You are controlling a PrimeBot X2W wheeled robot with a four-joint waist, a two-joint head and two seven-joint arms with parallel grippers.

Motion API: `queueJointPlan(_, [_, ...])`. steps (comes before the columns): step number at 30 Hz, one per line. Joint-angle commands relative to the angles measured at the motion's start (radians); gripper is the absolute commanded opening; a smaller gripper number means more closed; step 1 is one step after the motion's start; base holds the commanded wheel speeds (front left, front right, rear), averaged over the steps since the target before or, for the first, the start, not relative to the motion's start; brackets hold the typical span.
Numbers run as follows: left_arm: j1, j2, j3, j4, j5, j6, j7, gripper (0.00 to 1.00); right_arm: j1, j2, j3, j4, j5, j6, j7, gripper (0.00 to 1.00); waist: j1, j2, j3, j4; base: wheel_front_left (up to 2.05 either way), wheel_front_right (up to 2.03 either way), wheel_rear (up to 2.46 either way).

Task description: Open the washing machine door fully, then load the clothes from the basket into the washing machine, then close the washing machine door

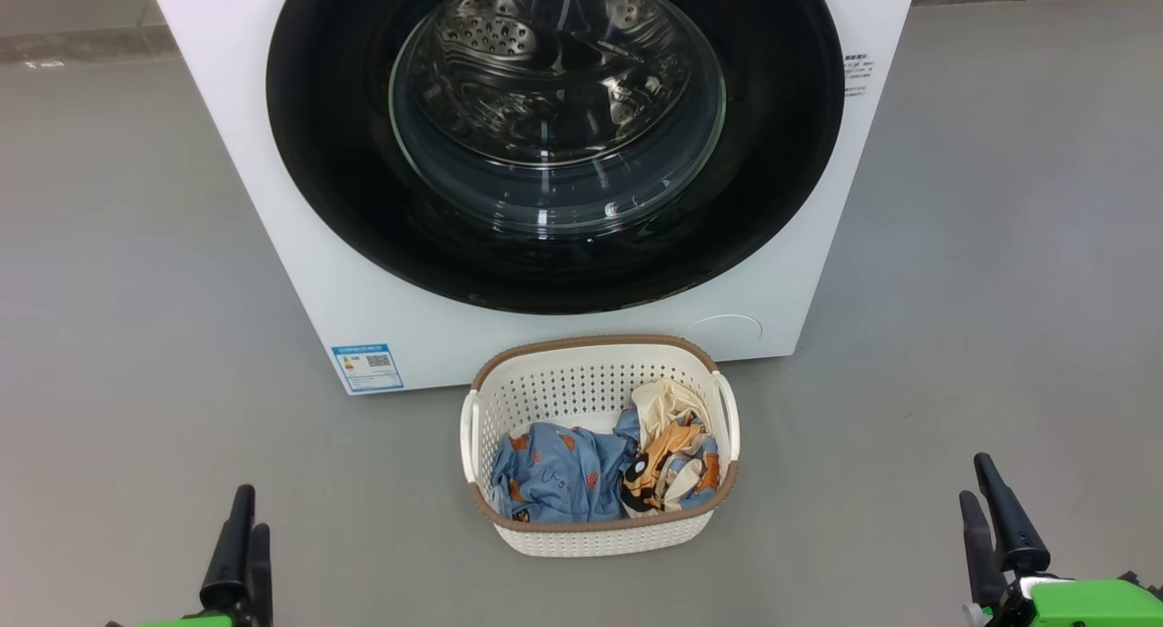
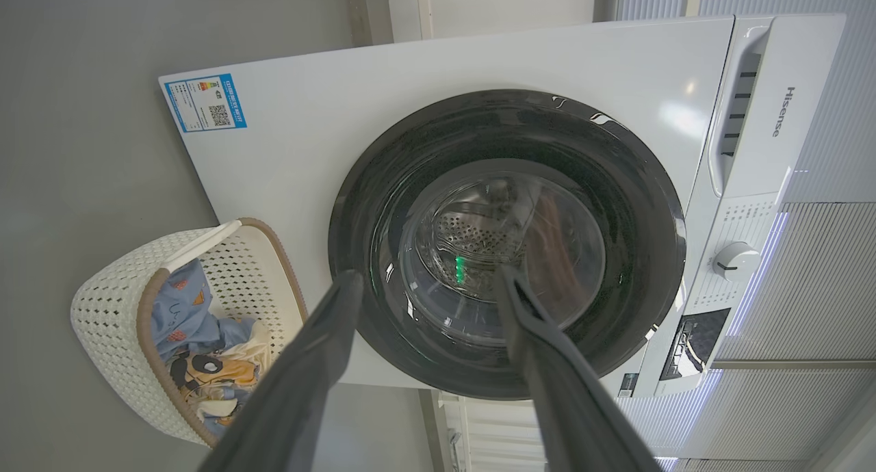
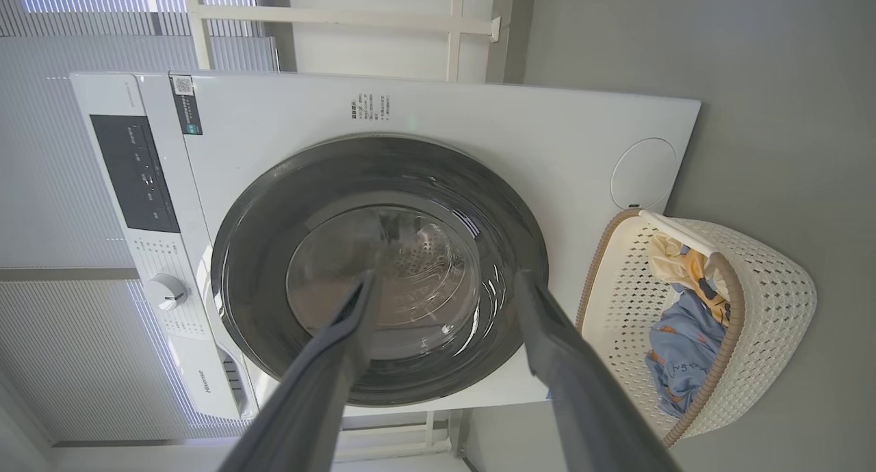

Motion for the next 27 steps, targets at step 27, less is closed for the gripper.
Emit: queueJointPlan(27, [-0.061, 0.033, -0.013, -0.038, 0.461, -0.006, -0.099, 1.0, -0.044, -0.077, 0.043, -0.004, -0.43, 0.001, -0.112, 1.0, -0.0001, 0.0, -0.004, 0.003, 0.0, 0.0, 0.0])
